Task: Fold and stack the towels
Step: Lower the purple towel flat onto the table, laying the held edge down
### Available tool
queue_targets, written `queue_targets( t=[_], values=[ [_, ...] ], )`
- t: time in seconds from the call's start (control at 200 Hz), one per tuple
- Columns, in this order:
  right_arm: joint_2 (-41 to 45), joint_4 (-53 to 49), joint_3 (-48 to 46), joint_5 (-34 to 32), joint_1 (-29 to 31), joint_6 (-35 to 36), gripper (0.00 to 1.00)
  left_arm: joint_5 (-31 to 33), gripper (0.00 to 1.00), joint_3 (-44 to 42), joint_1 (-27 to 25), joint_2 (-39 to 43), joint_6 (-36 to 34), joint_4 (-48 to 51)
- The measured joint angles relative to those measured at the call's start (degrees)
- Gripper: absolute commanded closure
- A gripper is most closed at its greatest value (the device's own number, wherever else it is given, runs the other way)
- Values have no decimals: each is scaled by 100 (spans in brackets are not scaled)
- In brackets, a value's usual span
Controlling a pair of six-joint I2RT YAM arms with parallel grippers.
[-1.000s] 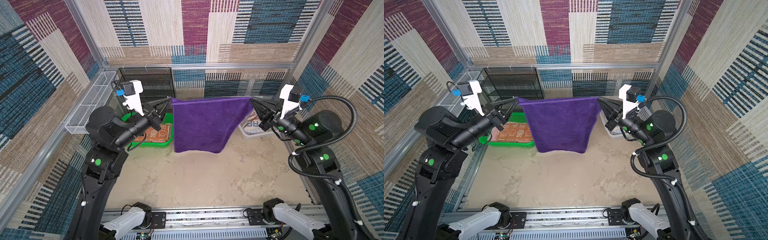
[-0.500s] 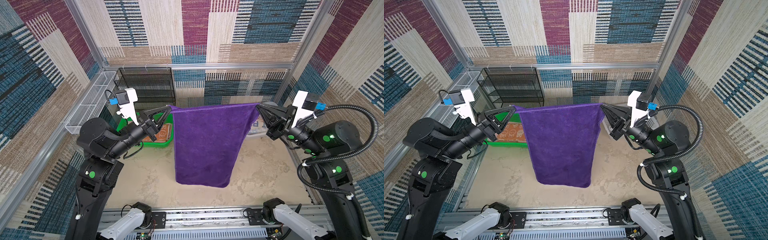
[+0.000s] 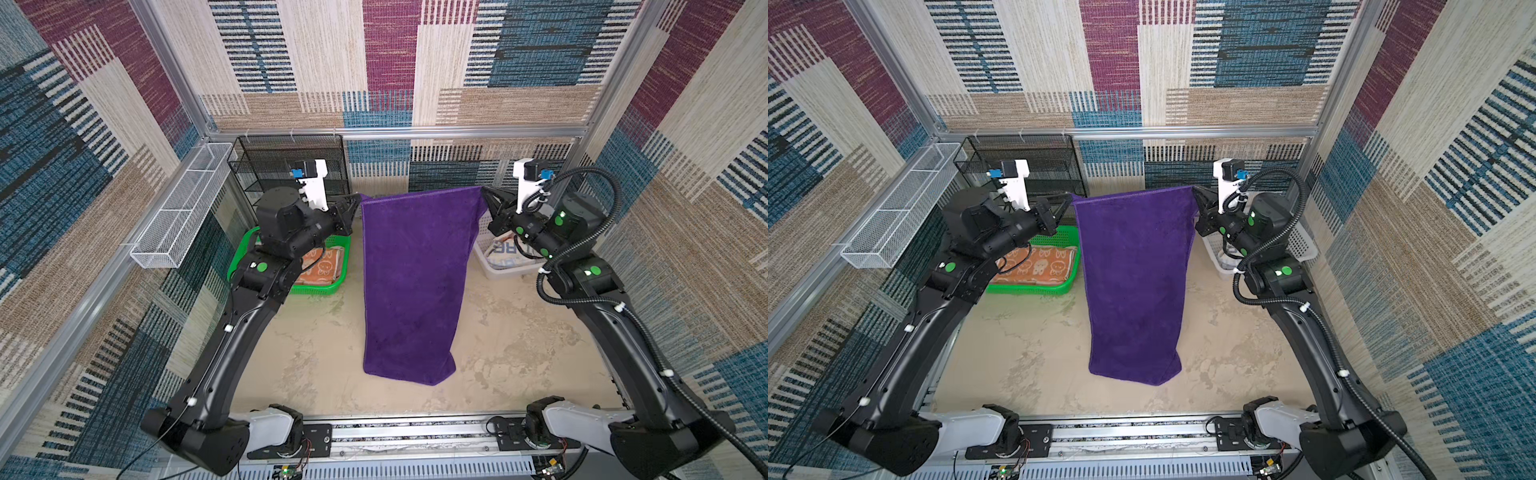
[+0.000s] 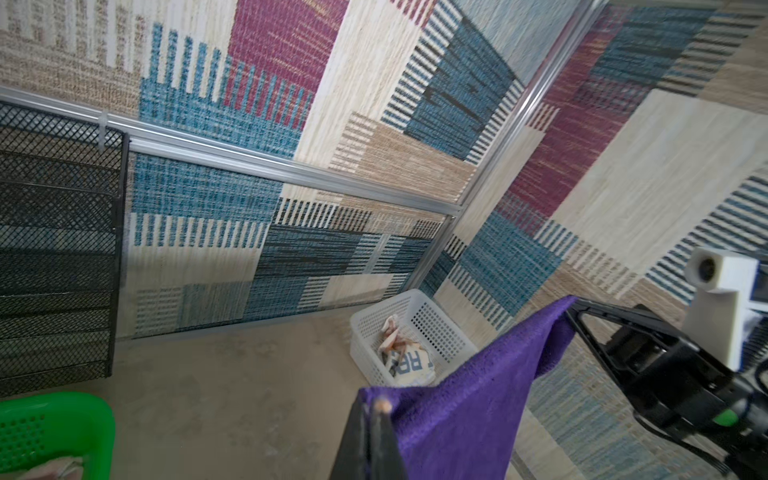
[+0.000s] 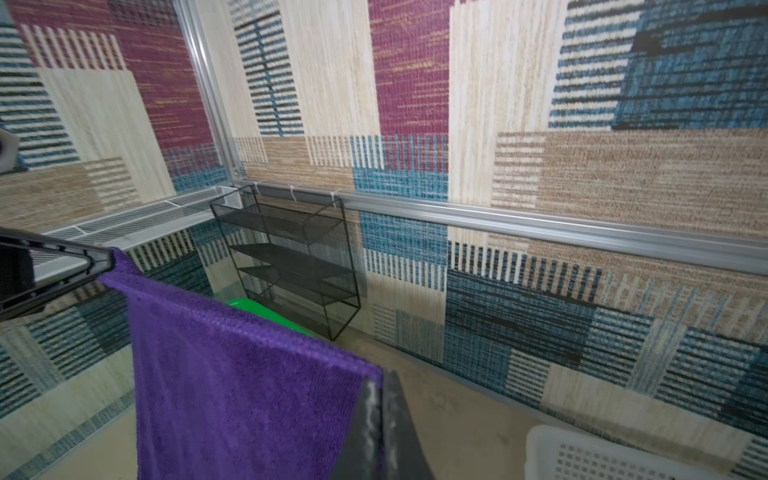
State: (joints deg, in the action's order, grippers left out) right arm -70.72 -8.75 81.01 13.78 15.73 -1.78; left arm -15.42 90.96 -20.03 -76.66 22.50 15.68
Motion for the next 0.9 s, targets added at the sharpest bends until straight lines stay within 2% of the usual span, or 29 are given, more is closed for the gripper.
queue_targets(
  t=[0.466, 0.716, 0.901],
  values=[
    [-1847, 839, -538, -793, -42, 114, 100, 933, 100, 74, 66, -2011, -463, -214],
    [-2625, 1062, -544, -927, -48, 0, 100, 1019, 100, 114, 79, -2509, -461, -297],
    [-2728, 1150, -883, -852, -48, -122, 100, 1047, 100, -98, 76, -2588, -442, -299]
  ],
)
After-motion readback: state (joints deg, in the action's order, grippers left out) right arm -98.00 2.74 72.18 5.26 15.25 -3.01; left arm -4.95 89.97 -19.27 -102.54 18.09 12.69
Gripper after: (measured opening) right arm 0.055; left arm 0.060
